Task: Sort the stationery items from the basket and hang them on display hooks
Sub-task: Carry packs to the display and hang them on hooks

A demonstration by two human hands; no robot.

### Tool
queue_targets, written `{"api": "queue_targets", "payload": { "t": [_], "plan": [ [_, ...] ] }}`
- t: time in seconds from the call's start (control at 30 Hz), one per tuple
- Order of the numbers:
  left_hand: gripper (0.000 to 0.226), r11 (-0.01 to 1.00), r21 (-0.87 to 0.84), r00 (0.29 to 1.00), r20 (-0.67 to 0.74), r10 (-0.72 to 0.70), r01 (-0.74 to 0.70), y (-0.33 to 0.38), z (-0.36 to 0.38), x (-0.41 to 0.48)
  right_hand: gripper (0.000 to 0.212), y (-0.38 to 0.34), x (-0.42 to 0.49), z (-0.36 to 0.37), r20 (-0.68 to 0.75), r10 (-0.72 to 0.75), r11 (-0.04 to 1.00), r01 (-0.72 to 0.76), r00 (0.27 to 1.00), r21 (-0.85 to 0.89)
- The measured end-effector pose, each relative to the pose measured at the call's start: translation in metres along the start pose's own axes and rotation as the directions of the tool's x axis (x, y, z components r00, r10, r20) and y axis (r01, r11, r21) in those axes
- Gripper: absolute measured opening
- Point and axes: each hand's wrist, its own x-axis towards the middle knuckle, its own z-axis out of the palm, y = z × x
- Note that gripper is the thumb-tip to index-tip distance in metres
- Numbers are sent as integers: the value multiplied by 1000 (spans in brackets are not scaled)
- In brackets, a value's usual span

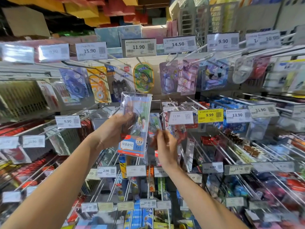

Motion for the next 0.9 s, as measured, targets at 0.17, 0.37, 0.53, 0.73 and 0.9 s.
{"api": "queue_targets", "payload": {
  "t": [0.17, 0.37, 0.53, 0.73, 0.9],
  "plan": [
    [23, 999, 24, 995, 102, 22, -24, -2, 1, 1, 20, -46, -2, 9, 338, -59, 994, 87, 939, -68],
    [46, 983, -180, 997, 60, 57, -45, 2, 0, 0, 21, -13, -18, -7, 364, 83, 990, -36, 928, -135],
    [65, 975, -221, 1000, 8, 10, -8, 0, 2, 3, 23, 20, -26, -26, 235, 303, 948, -265, 924, -179],
    [70, 976, -218, 999, -35, 15, -22, 2, 7, -1, 22, 13, -17, -28, 187, 273, 934, -214, 944, -286],
    [70, 980, -201, 1000, -25, 6, -11, 1, 7, -2, 18, 14, -13, -28, 203, 244, 941, -180, 948, -288]
  ]
}}
